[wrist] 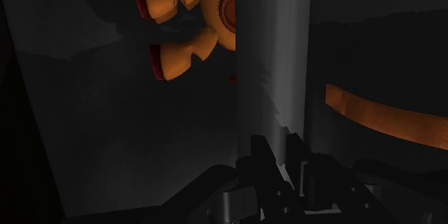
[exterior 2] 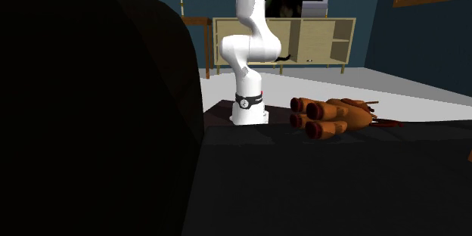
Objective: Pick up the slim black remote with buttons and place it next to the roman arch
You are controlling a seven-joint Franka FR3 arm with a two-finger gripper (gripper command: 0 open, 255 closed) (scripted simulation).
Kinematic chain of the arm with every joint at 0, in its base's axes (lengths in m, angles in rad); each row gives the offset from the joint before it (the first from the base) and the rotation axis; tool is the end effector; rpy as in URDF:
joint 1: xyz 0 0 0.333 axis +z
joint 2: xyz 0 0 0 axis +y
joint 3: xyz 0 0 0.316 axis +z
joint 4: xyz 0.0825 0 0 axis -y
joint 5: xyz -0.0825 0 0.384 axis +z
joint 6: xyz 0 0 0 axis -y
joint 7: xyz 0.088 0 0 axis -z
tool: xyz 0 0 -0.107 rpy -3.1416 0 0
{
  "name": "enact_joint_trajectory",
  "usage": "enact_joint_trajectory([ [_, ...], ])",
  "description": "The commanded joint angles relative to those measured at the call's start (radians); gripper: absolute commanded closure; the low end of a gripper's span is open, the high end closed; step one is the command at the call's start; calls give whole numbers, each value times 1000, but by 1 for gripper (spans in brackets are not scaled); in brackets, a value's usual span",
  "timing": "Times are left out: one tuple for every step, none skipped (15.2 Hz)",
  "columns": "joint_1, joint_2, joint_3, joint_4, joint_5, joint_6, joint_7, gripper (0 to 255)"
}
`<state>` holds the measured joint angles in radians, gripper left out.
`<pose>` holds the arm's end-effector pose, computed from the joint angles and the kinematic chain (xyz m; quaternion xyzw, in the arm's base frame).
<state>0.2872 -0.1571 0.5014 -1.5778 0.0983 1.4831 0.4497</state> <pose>0.3281 0.3801 0.6849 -0.9848 -0.1721 -0.0110 0.0215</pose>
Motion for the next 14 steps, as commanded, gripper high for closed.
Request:
enact_joint_trajectory([
  [18, 57, 40, 64, -26, -10, 62, 255],
  [31, 89, 61, 96, -42, -13, 95, 255],
  [45, 123, 81, 130, -62, -17, 128, 255],
  [61, 159, 101, 166, -83, -23, 161, 255],
  [80, 198, 120, 205, -108, -30, 195, 255],
  [102, 238, 138, 248, -134, -39, 228, 255],
  [128, 281, 153, 293, -164, -51, 262, 255],
  [158, 326, 167, 343, -195, -65, 295, 255],
  [191, 374, 179, 397, -229, -81, 326, 255],
  [231, 424, 187, 457, -265, -101, 356, 255],
  [276, 477, 191, 525, -302, -125, 384, 255],
  [321, 526, 191, 592, -336, -151, 406, 255],
  [309, 510, 188, 556, -324, -127, 403, 255],
  [297, 497, 189, 521, -314, -105, 401, 255],
])
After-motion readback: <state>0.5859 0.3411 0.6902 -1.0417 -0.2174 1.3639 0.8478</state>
